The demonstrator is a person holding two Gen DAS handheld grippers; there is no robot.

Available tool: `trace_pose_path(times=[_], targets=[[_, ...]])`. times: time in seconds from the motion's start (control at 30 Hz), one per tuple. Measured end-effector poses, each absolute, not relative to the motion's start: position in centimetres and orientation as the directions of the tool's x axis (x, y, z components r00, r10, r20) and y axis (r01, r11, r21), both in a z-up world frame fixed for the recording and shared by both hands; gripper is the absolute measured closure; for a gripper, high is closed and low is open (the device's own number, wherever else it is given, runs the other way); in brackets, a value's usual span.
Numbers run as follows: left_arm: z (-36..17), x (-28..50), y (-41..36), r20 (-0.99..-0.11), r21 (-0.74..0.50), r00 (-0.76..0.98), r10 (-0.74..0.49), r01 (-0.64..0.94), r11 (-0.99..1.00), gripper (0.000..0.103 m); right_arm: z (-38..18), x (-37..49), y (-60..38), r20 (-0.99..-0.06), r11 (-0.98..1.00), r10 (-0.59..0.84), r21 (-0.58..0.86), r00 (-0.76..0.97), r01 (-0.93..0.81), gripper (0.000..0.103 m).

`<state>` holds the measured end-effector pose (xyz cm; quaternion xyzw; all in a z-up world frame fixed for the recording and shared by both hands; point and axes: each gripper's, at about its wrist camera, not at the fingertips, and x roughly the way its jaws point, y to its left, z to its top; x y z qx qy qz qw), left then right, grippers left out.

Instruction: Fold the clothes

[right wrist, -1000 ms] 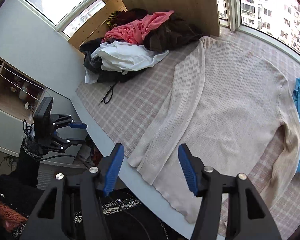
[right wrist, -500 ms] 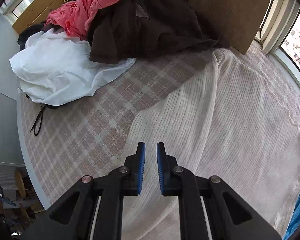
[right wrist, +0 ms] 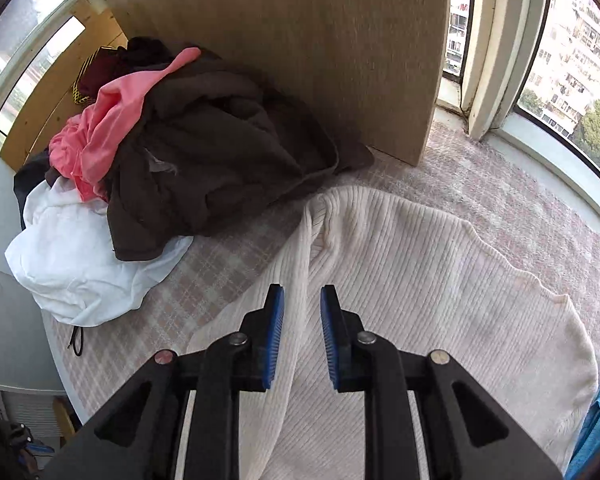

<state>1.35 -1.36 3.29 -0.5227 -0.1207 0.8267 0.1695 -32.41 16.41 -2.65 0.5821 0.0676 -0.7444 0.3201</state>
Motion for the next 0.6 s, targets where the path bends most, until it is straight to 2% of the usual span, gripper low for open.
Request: trace_pose_path(times=[0.17,0.23,0.4,0.5,0.6], targets=[[3.6,-0.1,0.1,-0.823,-0.383,-0.381,0.422,-0.179,-0.906,0.062,-6.9,-34.0,14.5,-0.913,-0.775,-0.406,0.317,-0.046,0.547,0.084],[3.8,-0.2,0.1,-0.832,-0.370,-0.376,0.408,-0.171,-0.913,0.062,-8.1,-33.7,13.3,-0.927,-0.772,-0.368,0.265,-0.067,0.578,0.085],[2.6,0.7,0.7,-0.858,-0.367,-0.324,0.398,-0.154,-0.917,0.061,-4.8,-31.2,13.5,-0.914,-0.759,-0.397,0.277,-0.083,0.589,0.083],[0.2,1.7,2.3,-0.869,-0.391,-0.259,0.422,-0.166,-0.906,0.061,-2.0,-27.0,13.1,-0.915,-0.718,-0.403,0.295,-0.030,0.630,0.072],[-1.3,3.0,3.7,-0.865,-0.426,-0.204,0.458,-0.183,-0.886,0.061,1.2,-22.6,13.3,-0.922,-0.678,-0.384,0.245,-0.050,0.693,0.071]])
